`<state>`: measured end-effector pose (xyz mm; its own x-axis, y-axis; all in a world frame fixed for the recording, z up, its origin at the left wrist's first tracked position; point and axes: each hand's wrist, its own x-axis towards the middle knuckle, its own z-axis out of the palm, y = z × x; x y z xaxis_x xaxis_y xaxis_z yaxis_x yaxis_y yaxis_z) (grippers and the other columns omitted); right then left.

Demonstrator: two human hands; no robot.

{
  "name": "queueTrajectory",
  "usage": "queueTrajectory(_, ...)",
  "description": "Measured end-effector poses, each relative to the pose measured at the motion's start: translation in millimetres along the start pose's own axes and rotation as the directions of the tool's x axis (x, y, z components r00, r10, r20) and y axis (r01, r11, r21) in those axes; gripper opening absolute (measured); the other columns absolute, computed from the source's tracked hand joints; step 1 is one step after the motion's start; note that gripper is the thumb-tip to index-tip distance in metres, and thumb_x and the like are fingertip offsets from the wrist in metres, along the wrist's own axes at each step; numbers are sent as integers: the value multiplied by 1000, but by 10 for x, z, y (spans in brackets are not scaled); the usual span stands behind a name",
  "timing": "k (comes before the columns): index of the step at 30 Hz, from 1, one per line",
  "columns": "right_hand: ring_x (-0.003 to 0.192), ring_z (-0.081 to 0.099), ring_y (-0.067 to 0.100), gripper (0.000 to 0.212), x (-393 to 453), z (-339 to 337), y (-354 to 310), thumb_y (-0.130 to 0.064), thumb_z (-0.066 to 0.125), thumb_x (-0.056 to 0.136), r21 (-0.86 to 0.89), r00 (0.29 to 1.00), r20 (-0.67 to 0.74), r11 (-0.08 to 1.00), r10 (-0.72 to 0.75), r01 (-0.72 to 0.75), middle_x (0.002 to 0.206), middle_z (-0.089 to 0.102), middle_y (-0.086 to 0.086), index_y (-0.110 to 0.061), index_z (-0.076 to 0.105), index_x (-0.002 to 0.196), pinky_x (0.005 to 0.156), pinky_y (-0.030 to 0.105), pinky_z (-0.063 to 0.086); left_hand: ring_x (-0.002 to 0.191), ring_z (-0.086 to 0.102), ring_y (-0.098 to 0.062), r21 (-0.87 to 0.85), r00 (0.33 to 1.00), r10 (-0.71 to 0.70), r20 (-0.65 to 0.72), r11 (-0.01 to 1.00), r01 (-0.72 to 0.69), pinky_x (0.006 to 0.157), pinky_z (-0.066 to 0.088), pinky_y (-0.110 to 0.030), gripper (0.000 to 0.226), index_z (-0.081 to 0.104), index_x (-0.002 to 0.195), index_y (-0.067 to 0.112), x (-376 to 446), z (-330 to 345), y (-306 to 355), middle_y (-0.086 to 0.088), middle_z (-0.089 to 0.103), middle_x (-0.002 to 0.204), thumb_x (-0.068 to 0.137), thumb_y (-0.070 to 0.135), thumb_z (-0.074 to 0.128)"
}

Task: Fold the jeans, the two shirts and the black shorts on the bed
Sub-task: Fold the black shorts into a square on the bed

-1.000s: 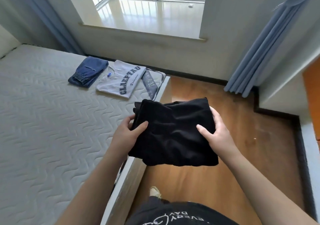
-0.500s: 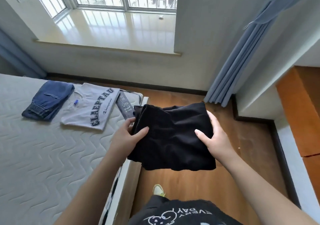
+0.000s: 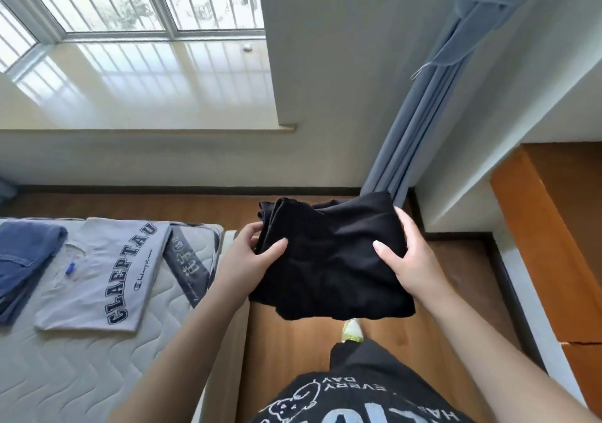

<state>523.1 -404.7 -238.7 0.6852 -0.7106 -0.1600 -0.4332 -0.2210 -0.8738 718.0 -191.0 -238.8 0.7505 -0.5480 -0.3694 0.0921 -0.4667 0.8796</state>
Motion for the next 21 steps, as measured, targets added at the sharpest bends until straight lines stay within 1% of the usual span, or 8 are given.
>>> queueTrajectory(5,134,38,5,69,862,-183,-70,-28,65,92,-4,998,63,1000,-27,27,150,39,-16,-35,29,150,111,29,33,97,70,-15,-41,996,-39,-76,998,36,83,60,-40,77,54,131,31,552,156,361,4,71,111,64,62,75)
queueTrajectory(7,135,39,6,69,1204,-214,-148,-29,66,91,-27,994,102,999,-43,46,150,39,-16,-35,30,149,113,32,34,96,71,-14,-49,990,-45,-134,998,39,84,59,-40,71,56,127,32,692,141,470,5,72,108,65,61,75)
queueTrajectory(9,134,41,7,68,1518,-172,-246,-31,66,91,-35,985,158,997,-61,68,148,41,-16,-37,30,149,112,33,35,95,71,-14,-84,981,-69,-184,995,55,83,59,-38,61,56,126,30,811,82,539,4,72,106,73,52,77)
queueTrajectory(11,133,42,6,68,1819,-52,-348,-33,66,90,-17,974,213,996,-81,86,147,43,-18,-41,30,147,112,33,36,95,71,-16,-134,971,-96,-219,989,67,83,59,-39,51,57,124,29,950,-22,555,2,73,105,79,43,77)
queueTrajectory(12,133,42,5,67,1964,31,-397,-33,66,90,-6,968,234,996,-89,93,147,43,-19,-42,30,147,112,33,36,95,71,-16,-150,967,-107,-233,986,72,84,59,-41,50,57,123,30,1033,-86,543,2,73,105,78,44,77)
queueTrajectory(15,133,42,3,66,2394,335,-563,-33,66,90,17,948,295,993,-119,119,145,44,-22,-44,32,145,113,36,36,95,71,-14,-179,945,-150,-291,979,100,87,58,-42,61,57,122,31,1324,-330,502,4,74,104,69,53,76)
queueTrajectory(17,132,43,1,65,2679,565,-700,-32,66,90,22,932,337,991,-135,135,144,45,-23,-44,33,145,113,36,36,96,71,-14,-207,929,-171,-327,973,106,88,57,-42,65,57,123,29,1538,-519,456,4,74,105,66,54,77)
queueTrajectory(21,130,45,-2,64,3210,1037,-1032,-29,67,90,12,905,393,985,-162,171,140,49,-23,-42,35,144,112,32,37,98,71,-14,-259,902,-212,-376,959,117,86,56,-36,57,59,120,29,1971,-917,390,4,74,104,71,49,79)
